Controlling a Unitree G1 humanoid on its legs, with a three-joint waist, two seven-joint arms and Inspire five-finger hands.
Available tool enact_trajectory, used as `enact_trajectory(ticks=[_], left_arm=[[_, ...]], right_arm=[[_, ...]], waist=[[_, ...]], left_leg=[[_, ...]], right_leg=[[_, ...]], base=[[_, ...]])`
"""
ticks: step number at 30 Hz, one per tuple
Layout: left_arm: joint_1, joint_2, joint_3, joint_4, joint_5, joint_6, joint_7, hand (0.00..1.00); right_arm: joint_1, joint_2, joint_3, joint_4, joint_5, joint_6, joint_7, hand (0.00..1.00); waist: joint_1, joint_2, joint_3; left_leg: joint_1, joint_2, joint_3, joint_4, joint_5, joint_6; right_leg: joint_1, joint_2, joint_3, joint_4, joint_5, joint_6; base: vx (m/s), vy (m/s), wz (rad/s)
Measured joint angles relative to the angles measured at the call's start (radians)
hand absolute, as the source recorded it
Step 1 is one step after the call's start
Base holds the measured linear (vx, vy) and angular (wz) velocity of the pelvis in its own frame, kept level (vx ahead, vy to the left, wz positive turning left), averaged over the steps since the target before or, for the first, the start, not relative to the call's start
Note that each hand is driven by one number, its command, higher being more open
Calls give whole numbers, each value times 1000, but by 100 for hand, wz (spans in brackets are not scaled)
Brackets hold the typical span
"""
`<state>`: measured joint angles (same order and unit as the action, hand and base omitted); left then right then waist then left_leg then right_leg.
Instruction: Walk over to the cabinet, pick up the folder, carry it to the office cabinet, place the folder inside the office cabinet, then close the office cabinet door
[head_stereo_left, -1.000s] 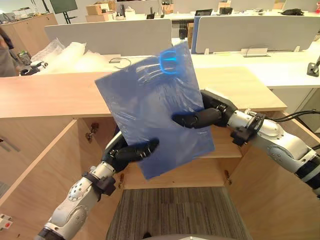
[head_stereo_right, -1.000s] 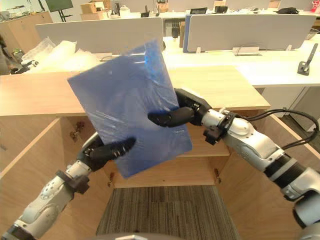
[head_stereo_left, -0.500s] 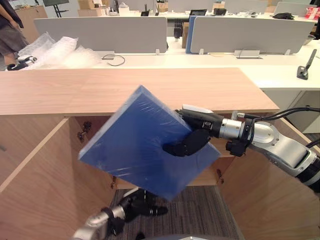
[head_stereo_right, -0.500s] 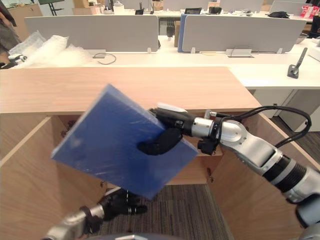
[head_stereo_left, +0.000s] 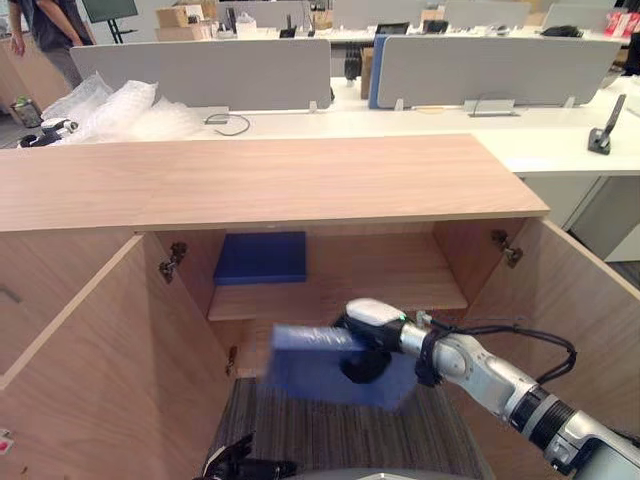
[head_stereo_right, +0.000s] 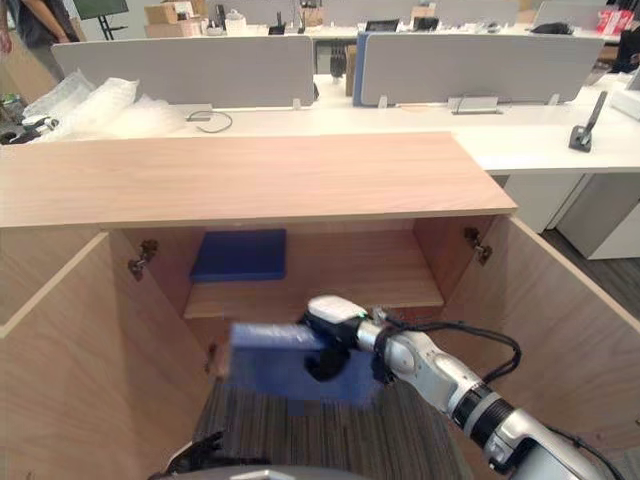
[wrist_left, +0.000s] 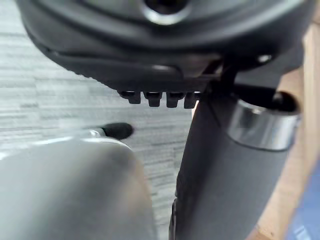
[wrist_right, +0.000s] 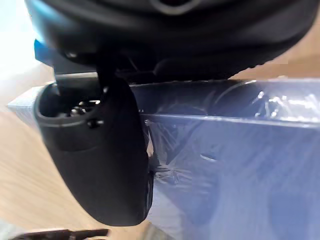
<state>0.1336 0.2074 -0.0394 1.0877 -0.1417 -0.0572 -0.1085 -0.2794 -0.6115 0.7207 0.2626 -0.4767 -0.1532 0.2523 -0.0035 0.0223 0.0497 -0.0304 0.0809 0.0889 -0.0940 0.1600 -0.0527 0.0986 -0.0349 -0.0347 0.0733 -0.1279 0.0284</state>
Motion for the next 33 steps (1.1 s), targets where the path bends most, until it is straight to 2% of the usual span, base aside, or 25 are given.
enact_trajectory(ticks=[1, 4, 7, 8, 9, 10, 11, 12, 13, 14, 17, 18, 20, 21, 22, 25, 28, 30, 33], left_arm=[[15, -11, 51, 1, 3, 4, 33, 100], [15, -37, 106, -5, 13, 3, 79, 100], [11, -80, 171, -36, 27, 4, 147, 100], [5, -99, 217, -50, 12, 3, 165, 100], [1, -117, 252, -70, -57, 3, 185, 100], [1, -128, 270, -85, -86, 2, 196, 100], [0, -143, 294, -100, -115, 2, 210, 100], [2, -162, 320, -113, -139, 2, 233, 100], [3, -181, 346, -120, -160, 2, 254, 100], [3, -189, 354, -126, -167, 2, 263, 100], [0, -228, 386, -207, -225, 0, 303, 100], [0, -240, 387, -236, -244, -1, 314, 100], [-2, -259, 393, -277, -271, -7, 333, 100], [-3, -263, 396, -285, -275, -8, 336, 100], [-9, -274, 416, -317, -302, -14, 351, 100], [-32, -277, 441, -323, -388, -22, 389, 100], [-35, -279, 464, -373, -460, -22, 447, 100], [-41, -280, 481, -411, -490, -22, 472, 100], [-45, -280, 483, -469, -518, -23, 494, 100]], right_arm=[[29, 23, -24, 55, 0, 20, -16, 0], [54, 88, -97, 158, 4, 53, -38, 0], [62, 243, -334, 290, 80, 87, -105, 0], [63, 335, -500, 350, 164, 106, -152, 0], [61, 412, -650, 393, 322, 125, -229, 0], [58, 445, -715, 404, 408, 129, -271, 0], [50, 478, -781, 409, 519, 130, -323, 0], [43, 498, -827, 413, 686, 128, -382, 0], [43, 506, -834, 414, 846, 120, -419, 0], [43, 507, -836, 414, 909, 115, -431, 0], [29, 562, -837, 373, 1253, 72, -461, 0], [19, 593, -836, 331, 1340, 53, -475, 0], [0, 630, -818, 253, 1421, 22, -497, 0], [-5, 632, -812, 240, 1426, 17, -501, 0], [-40, 646, -798, 168, 1448, -3, -509, 0], [-88, 643, -788, 53, 1462, -51, -543, 0], [-103, 626, -801, -47, 1464, -86, -592, 0], [-113, 605, -814, -80, 1464, -90, -616, 0], [-140, 573, -824, -81, 1464, -90, -666, 0]], waist=[[-1, 4, 5], [-1, 10, 17], [0, 27, 51], [0, 34, 58], [5, 38, 71], [9, 39, 81], [14, 41, 101], [21, 50, 123], [21, 58, 138], [22, 60, 147], [32, 59, 196], [43, 58, 213], [53, 57, 241], [54, 57, 245], [54, 54, 269], [57, 49, 312], [57, 42, 333], [59, 39, 349], [63, 38, 371]], left_leg=[[-23, -2, -11, 0, 1, 1], [-39, -8, -24, 3, 7, 8], [-49, -19, -32, 7, 8, 13], [-60, -22, -44, 8, 5, 13], [-74, -28, -50, 36, -16, 21], [-91, -32, -52, 77, -43, 20], [-118, -36, -53, 159, -91, 18], [-159, -33, -53, 283, -155, 28], [-200, -24, -57, 396, -213, 37], [-220, -18, -61, 449, -238, 37], [-353, 21, -62, 714, -364, 48], [-396, 38, -52, 802, -416, 49], [-456, 56, -37, 926, -488, 54], [-468, 58, -37, 947, -497, 54], [-540, 65, -34, 1052, -548, 52], [-650, 69, -32, 1199, -606, 52], [-765, 61, -41, 1319, -646, 57], [-818, 56, -44, 1374, -661, 57], [-851, 44, -45, 1399, -665, 59]], right_leg=[[-17, -1, -6, -5, 2, 3], [-24, -5, -20, -13, 11, 16], [-26, -10, -28, -18, 15, 15], [-31, -12, -40, -19, 14, 16], [-31, -18, -45, -12, 8, 23], [-32, -22, -47, -2, 0, 26], [-35, -30, -46, 27, -17, 28], [-44, -32, -46, 82, -48, 31], [-63, -31, -45, 153, -86, 34], [-76, -32, -44, 196, -108, 34], [-226, -29, -41, 494, -226, 44], [-290, -30, -39, 606, -270, 48], [-366, -41, -37, 754, -340, 51], [-381, -42, -37, 777, -350, 52], [-455, -54, -37, 889, -413, 55], [-557, -80, -40, 1031, -510, 47], [-665, -106, -40, 1165, -567, 53], [-713, -118, -39, 1228, -593, 58], [-742, -135, -41, 1260, -606, 58]], base=[[-3, 19, 9], [49, 7, 13], [78, -2, 10], [62, -10, 23], [74, -2, 23], [52, 13, 12], [60, 35, 0], [61, 36, -4], [63, 33, -6], [62, 17, -7], [19, 39, -23], [-56, 30, -41], [-98, 19, -38], [-192, 7, -30], [-182, -2, -18], [-176, 9, -12], [-94, 41, 6], [-36, 45, 11], [-20, 40, 11]])
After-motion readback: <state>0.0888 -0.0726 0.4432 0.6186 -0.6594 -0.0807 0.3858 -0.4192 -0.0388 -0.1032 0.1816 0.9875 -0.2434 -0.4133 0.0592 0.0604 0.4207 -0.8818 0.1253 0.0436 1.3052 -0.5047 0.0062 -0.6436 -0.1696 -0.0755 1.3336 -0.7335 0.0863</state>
